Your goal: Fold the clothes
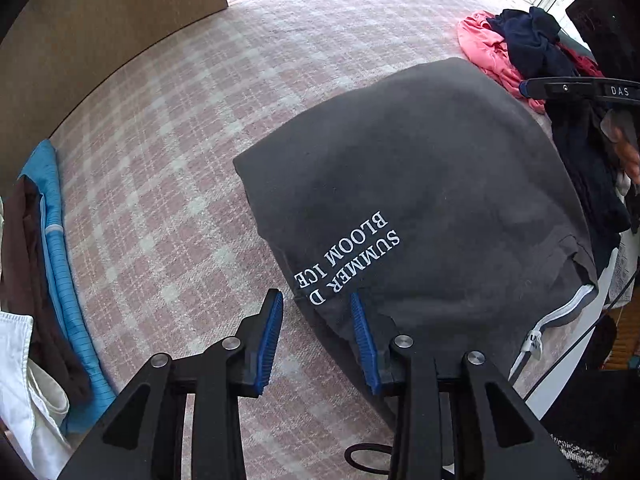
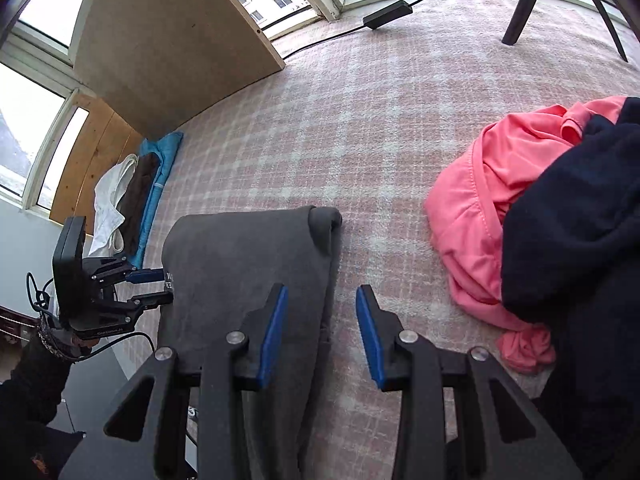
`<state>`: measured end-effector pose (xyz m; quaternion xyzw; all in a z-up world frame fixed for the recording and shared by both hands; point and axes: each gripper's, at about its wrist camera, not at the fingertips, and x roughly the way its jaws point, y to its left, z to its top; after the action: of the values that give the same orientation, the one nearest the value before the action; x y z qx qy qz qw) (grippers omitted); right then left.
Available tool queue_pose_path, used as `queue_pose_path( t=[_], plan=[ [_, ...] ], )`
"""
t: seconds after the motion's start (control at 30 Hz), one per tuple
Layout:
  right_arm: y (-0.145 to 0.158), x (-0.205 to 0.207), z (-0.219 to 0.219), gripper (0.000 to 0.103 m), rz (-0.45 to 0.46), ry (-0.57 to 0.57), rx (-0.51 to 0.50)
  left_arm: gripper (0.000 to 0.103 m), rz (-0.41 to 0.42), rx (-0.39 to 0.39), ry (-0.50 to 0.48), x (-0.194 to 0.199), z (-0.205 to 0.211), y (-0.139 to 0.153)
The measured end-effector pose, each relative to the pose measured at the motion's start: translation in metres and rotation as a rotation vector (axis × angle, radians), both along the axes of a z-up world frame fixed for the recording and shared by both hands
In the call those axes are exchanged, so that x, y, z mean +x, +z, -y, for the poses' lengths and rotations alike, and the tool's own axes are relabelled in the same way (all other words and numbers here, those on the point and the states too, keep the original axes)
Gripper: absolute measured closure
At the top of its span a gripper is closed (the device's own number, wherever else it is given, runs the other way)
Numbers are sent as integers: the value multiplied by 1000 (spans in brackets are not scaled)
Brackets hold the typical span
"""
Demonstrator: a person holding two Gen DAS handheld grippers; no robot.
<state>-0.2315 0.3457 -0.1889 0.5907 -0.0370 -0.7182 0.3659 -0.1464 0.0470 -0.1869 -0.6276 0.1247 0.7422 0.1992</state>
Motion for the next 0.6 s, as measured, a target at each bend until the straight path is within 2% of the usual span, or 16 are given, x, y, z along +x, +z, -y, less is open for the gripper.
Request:
queue_pose_path(
  t=[0.1, 0.17, 0.3, 0.4, 0.53, 0.6],
  plan=[
    [0, 32, -15, 68, 32, 7, -33, 71, -6, 66, 57, 14, 16, 22],
    [-4, 56, -21, 68, 40, 26, -17, 68, -4, 99, 80, 32, 24, 31],
    [-19, 92, -34, 68, 73, 34, 18, 65, 60, 74, 83, 72, 25, 20],
    [-33, 103, -39, 68, 114, 26, 20, 65, 85, 50, 86, 92, 21, 6],
    [-35, 105, -40, 68, 133, 19, -2, 65, 104, 120, 134, 89, 16, -2],
    [-28, 108, -38, 68, 106, 36, 11, 65, 103, 148, 136, 88, 13, 0]
  ],
)
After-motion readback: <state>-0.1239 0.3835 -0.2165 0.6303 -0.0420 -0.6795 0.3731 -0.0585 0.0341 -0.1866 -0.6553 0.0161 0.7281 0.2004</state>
